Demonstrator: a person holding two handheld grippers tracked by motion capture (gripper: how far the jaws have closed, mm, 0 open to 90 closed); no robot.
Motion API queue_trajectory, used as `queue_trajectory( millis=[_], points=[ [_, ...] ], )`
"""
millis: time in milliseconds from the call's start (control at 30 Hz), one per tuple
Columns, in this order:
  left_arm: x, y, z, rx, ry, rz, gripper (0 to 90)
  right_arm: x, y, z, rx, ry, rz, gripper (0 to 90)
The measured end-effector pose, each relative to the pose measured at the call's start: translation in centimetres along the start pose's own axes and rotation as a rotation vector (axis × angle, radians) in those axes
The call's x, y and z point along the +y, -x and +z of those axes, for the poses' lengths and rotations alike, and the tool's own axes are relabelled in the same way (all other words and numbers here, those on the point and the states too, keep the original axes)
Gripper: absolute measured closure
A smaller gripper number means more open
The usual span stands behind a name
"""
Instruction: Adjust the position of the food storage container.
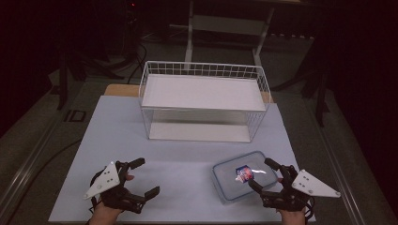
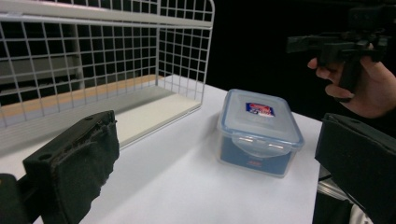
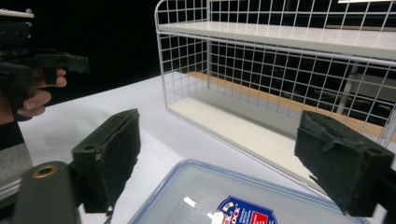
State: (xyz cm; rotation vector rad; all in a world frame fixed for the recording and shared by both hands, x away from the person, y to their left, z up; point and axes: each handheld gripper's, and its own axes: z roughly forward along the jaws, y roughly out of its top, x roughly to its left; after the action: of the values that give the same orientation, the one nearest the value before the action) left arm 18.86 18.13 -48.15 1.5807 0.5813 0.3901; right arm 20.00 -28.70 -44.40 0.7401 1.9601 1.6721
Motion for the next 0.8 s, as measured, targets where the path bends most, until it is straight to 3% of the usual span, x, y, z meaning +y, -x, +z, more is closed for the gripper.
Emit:
queue_trajectory(
  millis=[233,300,367,467,567,633,667,800],
  points=[
    [0.2,0.3,0.1,-0.032,0.024,-0.005,0.0,1.5,0.1,-0.2,0.015,-0.021,0.013,11.5],
    [0.2,0.3,0.1,-0.029,0.016,-0.003,0.0,1.7,0.1,-0.2,0.008,-0.032,0.011,11.6],
    [0.1,0.2,0.3,-0.026,0.005,-0.001,0.0,1.8,0.2,-0.1,0.034,-0.048,0.021,13.5],
    [0.1,0.3,0.4,-0.031,0.001,0.003,0.0,1.5,-0.2,-0.1,0.026,-0.083,-0.005,15.2],
    [0.1,0.3,0.5,-0.037,0.002,0.001,0.0,1.0,-0.4,-0.3,0.040,-0.113,-0.009,23.3],
    [0.1,0.3,0.5,-0.035,-0.003,0.003,0.0,0.6,-0.5,-0.4,0.061,-0.150,-0.001,33.1],
    [0.1,0.3,0.5,-0.035,-0.003,0.003,0.0,0.6,-0.5,-0.4,0.061,-0.150,-0.001,33.1],
    [0.0,0.2,0.6,-0.035,-0.009,-0.006,0.0,-0.7,-0.8,-0.6,0.070,-0.242,-0.016,53.5]
  ],
)
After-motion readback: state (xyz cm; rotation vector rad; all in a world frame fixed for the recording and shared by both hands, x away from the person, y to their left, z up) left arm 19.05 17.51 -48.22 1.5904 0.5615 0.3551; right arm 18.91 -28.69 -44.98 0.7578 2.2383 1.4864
